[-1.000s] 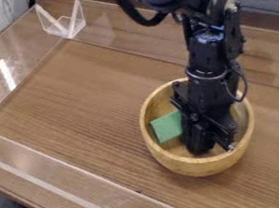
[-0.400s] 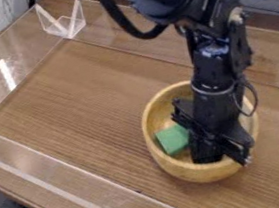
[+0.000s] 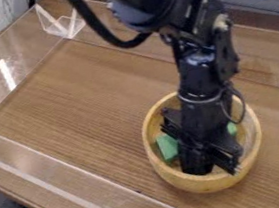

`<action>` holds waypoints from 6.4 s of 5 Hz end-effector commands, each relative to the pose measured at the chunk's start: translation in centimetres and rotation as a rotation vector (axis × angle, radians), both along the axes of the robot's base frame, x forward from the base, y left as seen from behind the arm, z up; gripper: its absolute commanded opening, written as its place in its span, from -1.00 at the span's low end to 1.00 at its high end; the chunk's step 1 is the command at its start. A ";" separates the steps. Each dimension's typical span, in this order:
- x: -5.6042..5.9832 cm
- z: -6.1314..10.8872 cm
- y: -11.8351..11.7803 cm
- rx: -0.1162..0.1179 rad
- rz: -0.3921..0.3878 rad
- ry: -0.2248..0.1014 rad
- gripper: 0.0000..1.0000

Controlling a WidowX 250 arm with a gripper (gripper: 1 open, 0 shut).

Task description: Remove the green block from inside the brown bowl and put it on the table

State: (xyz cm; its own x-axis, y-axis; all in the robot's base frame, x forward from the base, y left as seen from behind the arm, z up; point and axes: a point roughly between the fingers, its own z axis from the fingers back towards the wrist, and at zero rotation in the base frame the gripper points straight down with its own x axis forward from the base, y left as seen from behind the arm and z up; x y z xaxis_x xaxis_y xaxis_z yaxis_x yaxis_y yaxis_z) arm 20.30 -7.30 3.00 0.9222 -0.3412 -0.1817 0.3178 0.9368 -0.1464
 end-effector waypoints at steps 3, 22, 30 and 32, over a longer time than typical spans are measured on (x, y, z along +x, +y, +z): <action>1.2 0.1 1.7 -0.024 0.068 -0.041 -1.00; 3.7 11.7 7.4 -0.017 0.264 -0.137 -1.00; 5.5 4.2 3.3 0.038 -0.004 -0.137 1.00; 5.6 2.9 3.4 0.046 0.031 -0.131 1.00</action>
State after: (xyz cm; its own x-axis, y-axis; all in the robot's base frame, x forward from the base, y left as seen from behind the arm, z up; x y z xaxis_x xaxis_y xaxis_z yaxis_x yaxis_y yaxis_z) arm 25.45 -3.91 5.02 0.9441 -0.3119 -0.1065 0.3055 0.9494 -0.0728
